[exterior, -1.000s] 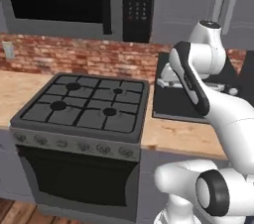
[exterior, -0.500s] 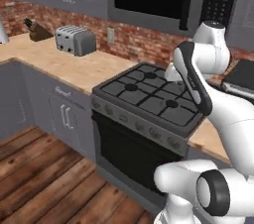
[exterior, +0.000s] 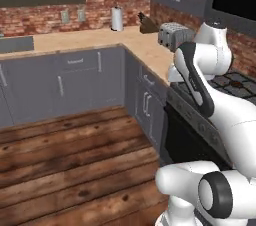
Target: Navigate to the stand mixer.
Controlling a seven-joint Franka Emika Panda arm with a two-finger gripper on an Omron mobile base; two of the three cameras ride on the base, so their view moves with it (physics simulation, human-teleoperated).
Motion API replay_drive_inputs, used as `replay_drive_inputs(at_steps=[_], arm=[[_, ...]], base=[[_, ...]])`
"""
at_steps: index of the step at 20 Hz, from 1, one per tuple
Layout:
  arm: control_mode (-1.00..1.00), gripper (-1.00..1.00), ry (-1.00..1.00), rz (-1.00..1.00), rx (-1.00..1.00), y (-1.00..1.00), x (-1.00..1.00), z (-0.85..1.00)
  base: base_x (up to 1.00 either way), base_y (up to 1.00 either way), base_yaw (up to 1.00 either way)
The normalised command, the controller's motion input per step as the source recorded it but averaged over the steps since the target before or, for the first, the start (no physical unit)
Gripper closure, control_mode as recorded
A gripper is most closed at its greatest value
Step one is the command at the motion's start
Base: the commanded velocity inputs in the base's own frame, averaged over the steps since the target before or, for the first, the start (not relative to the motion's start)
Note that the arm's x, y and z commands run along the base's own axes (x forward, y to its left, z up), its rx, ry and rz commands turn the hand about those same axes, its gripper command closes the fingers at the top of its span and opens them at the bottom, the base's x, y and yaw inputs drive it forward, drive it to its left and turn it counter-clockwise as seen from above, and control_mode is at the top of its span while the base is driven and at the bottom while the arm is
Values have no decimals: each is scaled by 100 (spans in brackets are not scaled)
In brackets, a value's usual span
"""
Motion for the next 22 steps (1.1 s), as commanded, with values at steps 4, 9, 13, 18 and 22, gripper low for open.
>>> replay_drive_inputs(at_steps=[4, 9, 13, 18, 22], arm=[[100, -100, 0, 0, 0, 0, 0, 0], [100, -100, 0, 0, 0, 0, 0, 0], [100, -100, 0, 0, 0, 0, 0, 0], [100, -100, 0, 0, 0, 0, 0, 0], [100, -100, 0, 0, 0, 0, 0, 0]], base=[[-31, 18, 75], [-42, 24, 71], [-44, 29, 69], [-35, 32, 73], [-32, 33, 75]])
